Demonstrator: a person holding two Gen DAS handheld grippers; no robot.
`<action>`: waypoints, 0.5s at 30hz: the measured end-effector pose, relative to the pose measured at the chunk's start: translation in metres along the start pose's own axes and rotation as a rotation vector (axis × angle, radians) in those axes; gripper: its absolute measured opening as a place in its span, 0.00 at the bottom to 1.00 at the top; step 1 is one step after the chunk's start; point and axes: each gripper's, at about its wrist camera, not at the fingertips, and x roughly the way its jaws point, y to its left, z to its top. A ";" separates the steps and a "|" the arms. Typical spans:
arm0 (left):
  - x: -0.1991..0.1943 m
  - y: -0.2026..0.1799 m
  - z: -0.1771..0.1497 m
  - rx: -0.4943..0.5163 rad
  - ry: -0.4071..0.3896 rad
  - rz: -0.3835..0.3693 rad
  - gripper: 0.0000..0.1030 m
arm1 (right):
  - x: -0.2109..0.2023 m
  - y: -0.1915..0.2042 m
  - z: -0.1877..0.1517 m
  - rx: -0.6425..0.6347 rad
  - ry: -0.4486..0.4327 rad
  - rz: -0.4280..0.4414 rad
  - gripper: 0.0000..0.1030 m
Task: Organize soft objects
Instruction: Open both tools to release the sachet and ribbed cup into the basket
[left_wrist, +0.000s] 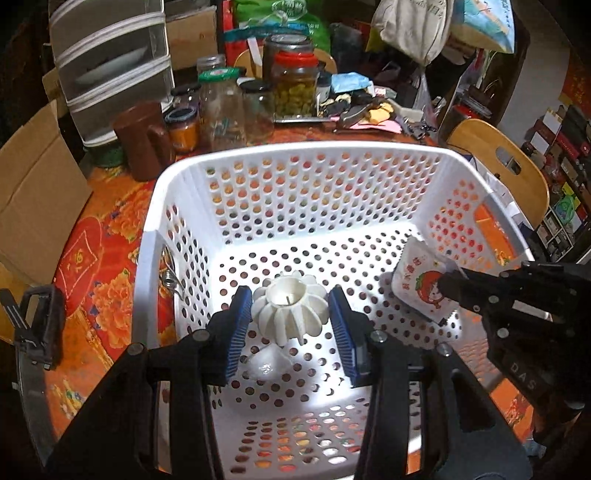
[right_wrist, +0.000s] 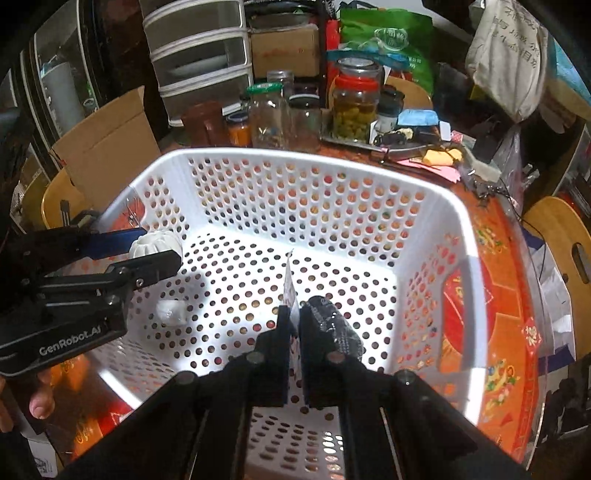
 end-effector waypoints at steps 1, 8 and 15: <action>0.000 0.000 0.000 0.005 -0.005 0.005 0.39 | 0.002 0.000 0.000 -0.004 0.003 -0.008 0.03; 0.000 -0.001 -0.002 0.004 -0.009 -0.020 0.39 | 0.003 -0.002 -0.002 0.004 0.000 0.009 0.04; -0.006 -0.008 -0.002 0.008 -0.033 -0.041 0.53 | -0.007 -0.009 -0.007 0.020 -0.036 0.021 0.67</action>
